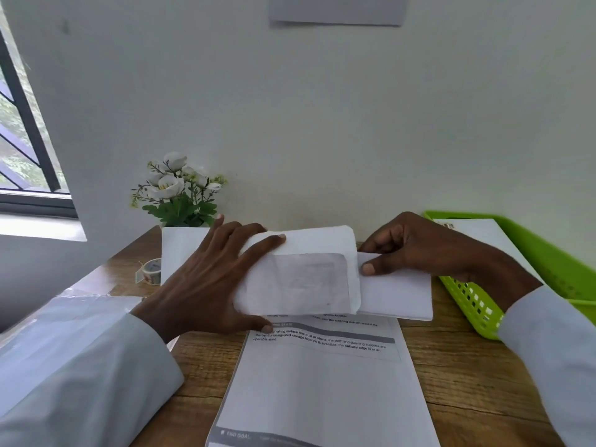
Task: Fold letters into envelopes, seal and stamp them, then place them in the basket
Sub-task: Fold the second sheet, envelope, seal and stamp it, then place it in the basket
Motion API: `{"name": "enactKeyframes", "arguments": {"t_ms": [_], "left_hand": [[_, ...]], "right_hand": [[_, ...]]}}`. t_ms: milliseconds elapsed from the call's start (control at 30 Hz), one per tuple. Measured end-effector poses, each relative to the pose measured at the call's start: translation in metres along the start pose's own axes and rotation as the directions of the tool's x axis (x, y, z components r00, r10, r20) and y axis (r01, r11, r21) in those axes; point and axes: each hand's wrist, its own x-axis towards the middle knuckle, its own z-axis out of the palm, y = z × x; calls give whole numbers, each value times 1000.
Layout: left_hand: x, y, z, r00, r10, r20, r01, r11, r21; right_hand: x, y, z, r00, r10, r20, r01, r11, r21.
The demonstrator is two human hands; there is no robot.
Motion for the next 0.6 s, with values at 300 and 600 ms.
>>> {"name": "enactKeyframes", "arguments": {"t_ms": [300,600], "left_hand": [[2,8,-2,998,50,34,-50,998,-28],[1,7,-7,999,36,11,-36,999,-17]], "right_hand": [[11,0,28,998,-61,21,60,997,48],[-11,4,-6,996,70,61,-71,997,20]]}}
